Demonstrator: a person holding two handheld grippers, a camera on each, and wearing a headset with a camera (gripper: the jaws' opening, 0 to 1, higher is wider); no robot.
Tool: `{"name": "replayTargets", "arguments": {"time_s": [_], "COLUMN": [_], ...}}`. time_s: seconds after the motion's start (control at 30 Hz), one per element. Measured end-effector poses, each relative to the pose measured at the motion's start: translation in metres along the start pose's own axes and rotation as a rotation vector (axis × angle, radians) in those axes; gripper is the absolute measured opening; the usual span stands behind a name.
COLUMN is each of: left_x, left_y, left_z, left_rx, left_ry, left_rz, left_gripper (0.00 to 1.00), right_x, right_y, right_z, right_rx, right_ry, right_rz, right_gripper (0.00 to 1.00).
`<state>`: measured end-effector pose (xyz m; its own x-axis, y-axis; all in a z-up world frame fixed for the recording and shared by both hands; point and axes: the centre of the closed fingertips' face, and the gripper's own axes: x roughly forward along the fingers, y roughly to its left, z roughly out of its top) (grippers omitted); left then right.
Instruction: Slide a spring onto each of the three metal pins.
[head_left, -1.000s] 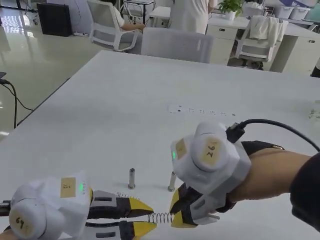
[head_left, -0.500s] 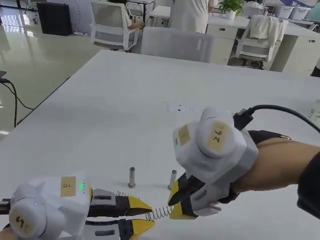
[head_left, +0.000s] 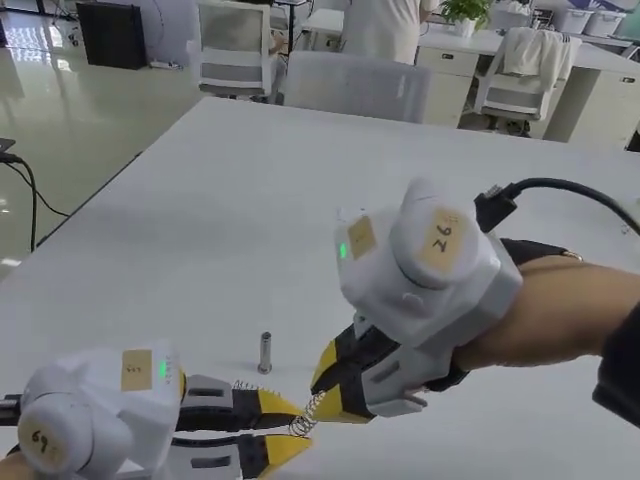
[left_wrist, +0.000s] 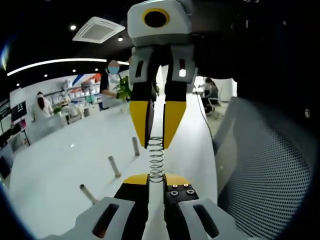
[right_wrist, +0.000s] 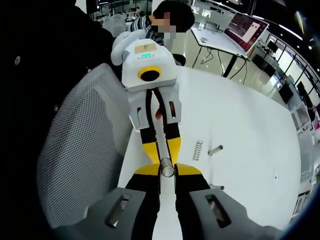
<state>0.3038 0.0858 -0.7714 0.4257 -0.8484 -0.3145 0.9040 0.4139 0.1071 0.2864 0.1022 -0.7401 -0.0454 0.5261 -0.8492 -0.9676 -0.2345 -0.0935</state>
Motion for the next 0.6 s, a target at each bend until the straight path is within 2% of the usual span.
{"name": "replayTargets", "arguments": {"time_s": [0.37, 0.47, 0.6], "left_x": [-0.001, -0.002, -0.002], "left_y": [0.0, 0.0, -0.001], "left_z": [-0.004, 0.002, 0.003], "left_rx": [0.003, -0.004, 0.001], "left_ry": [0.013, -0.014, -0.014], "left_rz": [0.001, 0.003, 0.0], "left_gripper": [0.02, 0.02, 0.01], "right_x": [0.005, 0.01, 0.013], "right_y": [-0.001, 0.0, 0.002], "right_z": [-0.001, -0.005, -0.008], "right_rx": [0.019, 0.038, 0.043], "right_ry": [-0.004, -0.003, -0.002], "right_rz": [0.01, 0.025, 0.031], "right_gripper": [0.08, 0.09, 0.09]}}
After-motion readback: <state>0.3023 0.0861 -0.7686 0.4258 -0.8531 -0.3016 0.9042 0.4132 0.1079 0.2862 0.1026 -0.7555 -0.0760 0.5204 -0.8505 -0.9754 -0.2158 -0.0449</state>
